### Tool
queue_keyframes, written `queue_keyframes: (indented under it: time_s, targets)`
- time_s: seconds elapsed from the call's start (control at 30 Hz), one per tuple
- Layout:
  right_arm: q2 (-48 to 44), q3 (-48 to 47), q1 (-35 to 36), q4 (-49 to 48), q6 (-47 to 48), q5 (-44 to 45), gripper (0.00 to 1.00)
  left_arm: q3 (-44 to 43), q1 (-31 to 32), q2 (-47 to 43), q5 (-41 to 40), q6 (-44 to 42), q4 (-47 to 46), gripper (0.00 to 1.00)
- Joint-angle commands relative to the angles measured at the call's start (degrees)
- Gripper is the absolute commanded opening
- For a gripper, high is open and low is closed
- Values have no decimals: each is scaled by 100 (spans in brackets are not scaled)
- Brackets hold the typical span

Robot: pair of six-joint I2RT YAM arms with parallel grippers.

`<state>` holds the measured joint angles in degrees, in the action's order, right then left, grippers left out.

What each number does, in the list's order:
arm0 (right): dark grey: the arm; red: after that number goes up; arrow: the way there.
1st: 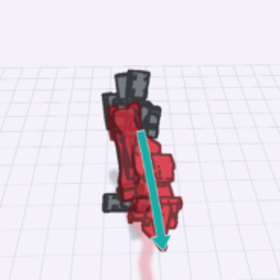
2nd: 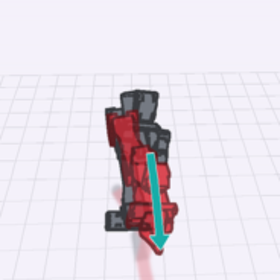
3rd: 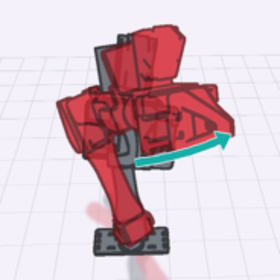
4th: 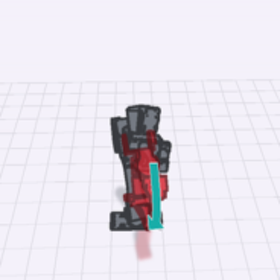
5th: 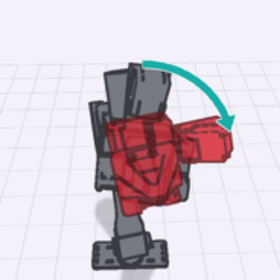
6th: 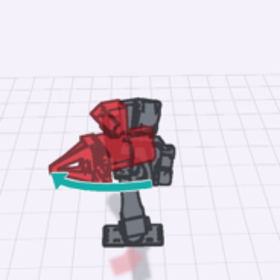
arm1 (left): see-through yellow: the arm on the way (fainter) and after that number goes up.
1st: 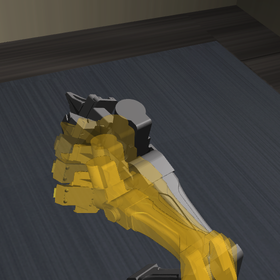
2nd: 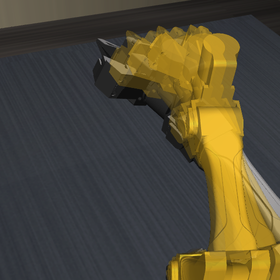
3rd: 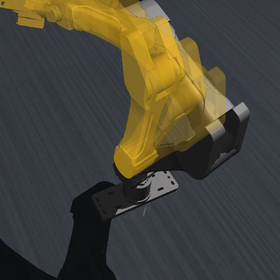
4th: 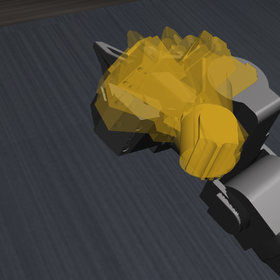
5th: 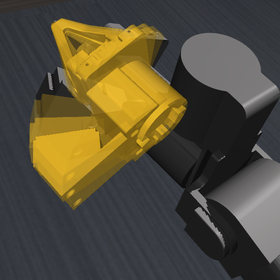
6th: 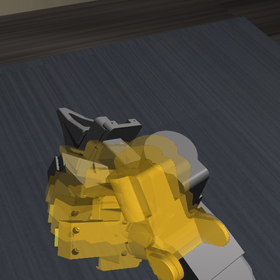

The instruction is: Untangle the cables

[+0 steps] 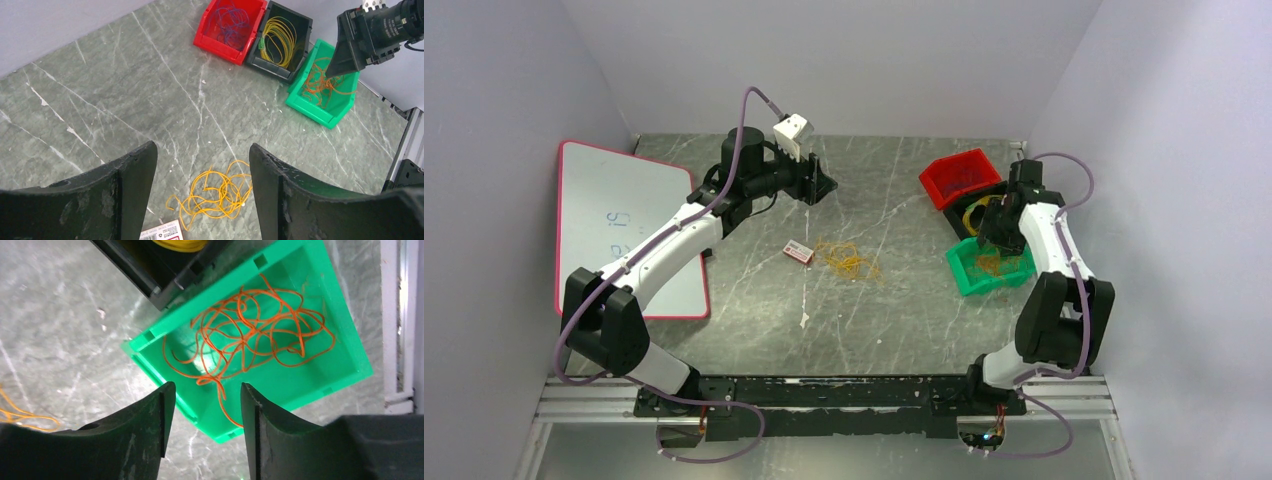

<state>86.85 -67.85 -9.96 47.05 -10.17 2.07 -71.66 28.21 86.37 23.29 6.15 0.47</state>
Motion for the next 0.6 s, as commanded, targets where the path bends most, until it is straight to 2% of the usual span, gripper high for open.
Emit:
queue_keyframes:
  time_s: [0.0,0.13,0.3,0.57]
  targets:
    - [52,-132,172,434,419,637,51,-46,-43,-136,-47,-97,-5,72]
    - [204,-46,397,544,378,763,43,-41,-44,-133,-8,-84,-16,72]
    - [385,98,582,511,342,781,45,-41,-44,-140,-69,-111,2,72]
    - [672,138,662,481,380,1175,42,-50,-48,-143,-91,-130,16,72]
